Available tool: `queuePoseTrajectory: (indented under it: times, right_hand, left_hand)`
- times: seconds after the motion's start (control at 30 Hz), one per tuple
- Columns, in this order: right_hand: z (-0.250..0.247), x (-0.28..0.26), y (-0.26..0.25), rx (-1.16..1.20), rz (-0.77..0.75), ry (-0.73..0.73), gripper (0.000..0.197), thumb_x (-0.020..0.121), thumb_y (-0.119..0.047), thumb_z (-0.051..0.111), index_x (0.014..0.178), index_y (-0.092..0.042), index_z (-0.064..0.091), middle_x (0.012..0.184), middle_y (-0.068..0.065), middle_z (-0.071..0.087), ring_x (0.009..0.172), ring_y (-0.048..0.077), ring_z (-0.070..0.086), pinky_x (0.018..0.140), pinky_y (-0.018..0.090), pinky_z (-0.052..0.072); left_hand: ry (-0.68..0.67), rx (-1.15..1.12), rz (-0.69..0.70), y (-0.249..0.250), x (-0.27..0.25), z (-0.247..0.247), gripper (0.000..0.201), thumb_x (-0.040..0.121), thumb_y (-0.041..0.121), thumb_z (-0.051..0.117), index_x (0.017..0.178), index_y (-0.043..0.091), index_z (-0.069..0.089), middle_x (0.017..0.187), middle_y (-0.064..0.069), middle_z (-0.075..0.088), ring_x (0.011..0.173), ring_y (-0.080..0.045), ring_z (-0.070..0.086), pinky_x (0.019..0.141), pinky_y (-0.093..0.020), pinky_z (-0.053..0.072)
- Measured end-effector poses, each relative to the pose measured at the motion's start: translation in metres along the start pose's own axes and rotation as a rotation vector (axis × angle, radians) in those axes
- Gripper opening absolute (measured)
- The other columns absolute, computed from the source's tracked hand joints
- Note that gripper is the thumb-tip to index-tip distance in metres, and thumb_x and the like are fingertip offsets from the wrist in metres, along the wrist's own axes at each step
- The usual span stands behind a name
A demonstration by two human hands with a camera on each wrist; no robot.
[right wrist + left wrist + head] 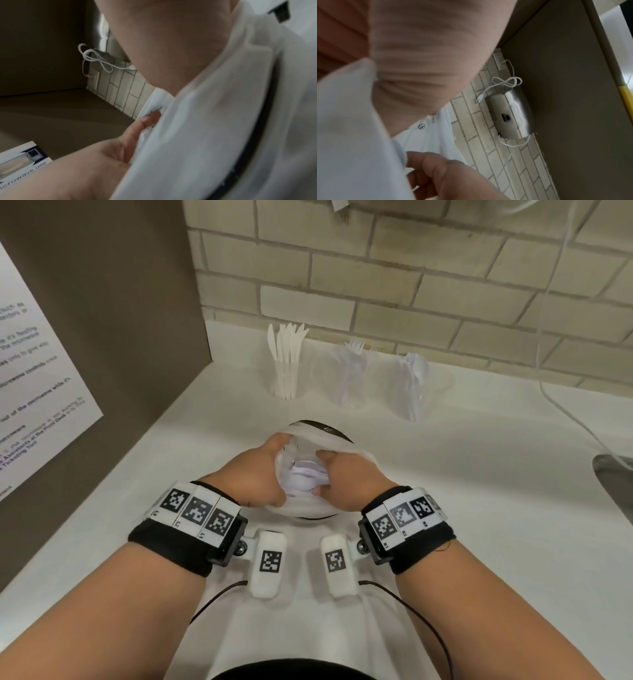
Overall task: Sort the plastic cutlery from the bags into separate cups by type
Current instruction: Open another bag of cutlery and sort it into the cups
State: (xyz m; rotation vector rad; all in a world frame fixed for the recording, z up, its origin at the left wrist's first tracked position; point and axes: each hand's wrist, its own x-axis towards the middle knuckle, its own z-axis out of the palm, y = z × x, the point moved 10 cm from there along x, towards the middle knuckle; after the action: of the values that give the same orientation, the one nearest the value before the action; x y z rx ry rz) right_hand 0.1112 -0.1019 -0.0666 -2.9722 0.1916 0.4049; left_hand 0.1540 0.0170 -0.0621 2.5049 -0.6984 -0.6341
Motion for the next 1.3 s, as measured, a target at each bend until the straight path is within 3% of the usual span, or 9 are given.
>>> queuePoseTrajectory:
  times: [0.1, 0.23, 0.33, 0.5, 0.63, 0.87, 1.07, 1.2, 1.3]
  right_hand:
    - [-0.001, 0.001, 0.000, 0.022, -0.003, 0.016, 0.055, 0.091, -0.041, 0.057, 0.136, -0.017, 0.038, 0.127, 0.008, 0.059, 0.115, 0.029, 0.055, 0.092, 0.036, 0.045]
    - [0.001, 0.002, -0.005, 0.075, -0.037, 0.003, 0.064, 0.089, -0.036, 0.061, 0.144, -0.022, 0.031, 0.131, 0.006, 0.057, 0.120, 0.028, 0.054, 0.097, 0.037, 0.045]
    - [-0.001, 0.005, -0.002, 0.083, -0.019, 0.035, 0.052, 0.086, -0.032, 0.065, 0.131, -0.015, 0.044, 0.117, 0.007, 0.061, 0.111, 0.027, 0.058, 0.090, 0.036, 0.048]
    - [-0.001, 0.003, -0.006, 0.146, -0.077, 0.013, 0.041, 0.087, -0.022, 0.062, 0.124, -0.014, 0.047, 0.112, 0.008, 0.063, 0.103, 0.026, 0.058, 0.075, 0.027, 0.041]
    - [-0.004, 0.000, -0.007, 0.263, -0.129, 0.044, 0.038, 0.083, -0.009, 0.060, 0.120, -0.012, 0.052, 0.109, 0.009, 0.064, 0.099, 0.026, 0.059, 0.073, 0.022, 0.037]
    - [-0.005, 0.002, -0.003, 0.257, -0.110, 0.076, 0.037, 0.081, -0.026, 0.069, 0.113, -0.011, 0.059, 0.110, 0.009, 0.064, 0.100, 0.025, 0.059, 0.077, 0.026, 0.040]
    - [-0.001, -0.004, -0.005, 0.240, -0.156, 0.126, 0.033, 0.087, -0.023, 0.064, 0.118, -0.012, 0.055, 0.113, 0.009, 0.065, 0.102, 0.028, 0.061, 0.075, 0.026, 0.042]
    - [0.001, -0.008, -0.011, 0.264, -0.191, 0.135, 0.045, 0.088, -0.028, 0.064, 0.128, -0.013, 0.050, 0.118, 0.010, 0.064, 0.104, 0.029, 0.060, 0.081, 0.031, 0.047]
    - [0.001, -0.007, -0.007, 0.234, -0.152, 0.138, 0.042, 0.089, -0.030, 0.062, 0.125, -0.012, 0.053, 0.119, 0.009, 0.064, 0.107, 0.029, 0.059, 0.082, 0.030, 0.045]
  left_hand:
    - [0.023, -0.063, 0.015, -0.001, -0.001, -0.002, 0.098, 0.068, 0.003, 0.070, 0.146, 0.034, 0.018, 0.109, -0.001, 0.057, 0.089, -0.019, 0.059, 0.071, -0.028, 0.050]
    - [0.024, -0.090, 0.042, -0.001, -0.001, -0.004, 0.096, 0.070, 0.004, 0.068, 0.145, 0.036, 0.018, 0.111, -0.001, 0.058, 0.093, -0.021, 0.060, 0.077, -0.033, 0.054]
    - [0.044, -0.113, 0.053, -0.001, 0.001, -0.006, 0.092, 0.071, 0.004, 0.067, 0.143, 0.037, 0.021, 0.110, -0.002, 0.059, 0.090, -0.021, 0.062, 0.070, -0.030, 0.053]
    - [0.059, -0.073, -0.012, -0.010, 0.004, -0.006, 0.090, 0.075, 0.011, 0.066, 0.143, 0.043, 0.017, 0.114, -0.006, 0.039, 0.080, -0.020, 0.058, 0.062, -0.022, 0.043]
    - [0.045, -0.045, 0.038, -0.009, 0.005, -0.003, 0.087, 0.076, 0.006, 0.061, 0.144, 0.036, 0.016, 0.092, -0.008, 0.061, 0.069, -0.016, 0.059, 0.052, -0.021, 0.041]
    - [0.123, -0.212, 0.146, 0.001, -0.001, -0.005, 0.075, 0.078, 0.003, 0.059, 0.141, 0.033, 0.032, 0.113, 0.004, 0.058, 0.098, -0.018, 0.058, 0.075, -0.021, 0.043]
    - [0.086, -0.073, 0.061, -0.017, 0.002, -0.009, 0.084, 0.071, 0.017, 0.069, 0.141, 0.040, 0.030, 0.118, -0.002, 0.041, 0.106, -0.020, 0.053, 0.088, -0.026, 0.044]
    - [0.074, -0.013, 0.018, -0.021, -0.001, -0.009, 0.090, 0.070, 0.017, 0.071, 0.143, 0.041, 0.025, 0.126, -0.003, 0.036, 0.110, -0.022, 0.053, 0.091, -0.026, 0.045]
    - [0.018, 0.005, 0.021, -0.017, -0.004, -0.009, 0.084, 0.076, 0.014, 0.067, 0.144, 0.041, 0.025, 0.124, -0.002, 0.035, 0.105, -0.021, 0.054, 0.088, -0.023, 0.042]
